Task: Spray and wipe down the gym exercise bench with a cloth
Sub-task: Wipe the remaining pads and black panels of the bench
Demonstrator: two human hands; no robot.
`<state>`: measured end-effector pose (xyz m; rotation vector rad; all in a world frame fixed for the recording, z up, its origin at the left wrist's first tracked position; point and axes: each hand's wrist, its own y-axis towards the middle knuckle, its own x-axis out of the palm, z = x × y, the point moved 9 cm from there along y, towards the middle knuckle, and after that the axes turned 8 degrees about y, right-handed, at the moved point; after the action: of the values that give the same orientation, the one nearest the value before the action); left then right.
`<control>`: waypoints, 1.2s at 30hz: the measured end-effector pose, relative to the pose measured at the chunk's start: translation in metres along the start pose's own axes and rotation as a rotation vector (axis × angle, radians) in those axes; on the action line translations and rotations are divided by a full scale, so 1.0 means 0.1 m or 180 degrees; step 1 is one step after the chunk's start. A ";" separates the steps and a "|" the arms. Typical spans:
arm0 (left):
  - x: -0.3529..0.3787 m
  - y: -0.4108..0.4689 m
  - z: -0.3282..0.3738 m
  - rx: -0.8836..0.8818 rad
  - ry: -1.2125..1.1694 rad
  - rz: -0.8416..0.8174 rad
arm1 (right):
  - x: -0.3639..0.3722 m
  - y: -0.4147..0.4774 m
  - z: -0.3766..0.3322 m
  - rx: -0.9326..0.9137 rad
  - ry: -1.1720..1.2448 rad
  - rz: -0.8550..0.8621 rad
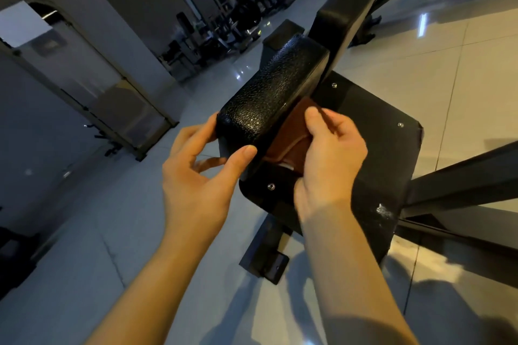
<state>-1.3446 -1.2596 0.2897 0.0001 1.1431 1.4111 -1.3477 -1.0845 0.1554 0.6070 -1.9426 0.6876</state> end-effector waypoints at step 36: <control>0.03 0.01 -0.02 -0.0009 -0.0079 -0.0011 | 0.01 0.60 0.00 -0.0322 -0.0527 -0.0185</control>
<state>-1.3480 -1.2583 0.2873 0.0136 1.1201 1.4061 -1.3875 -1.0418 0.1437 0.6725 -2.0899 0.5128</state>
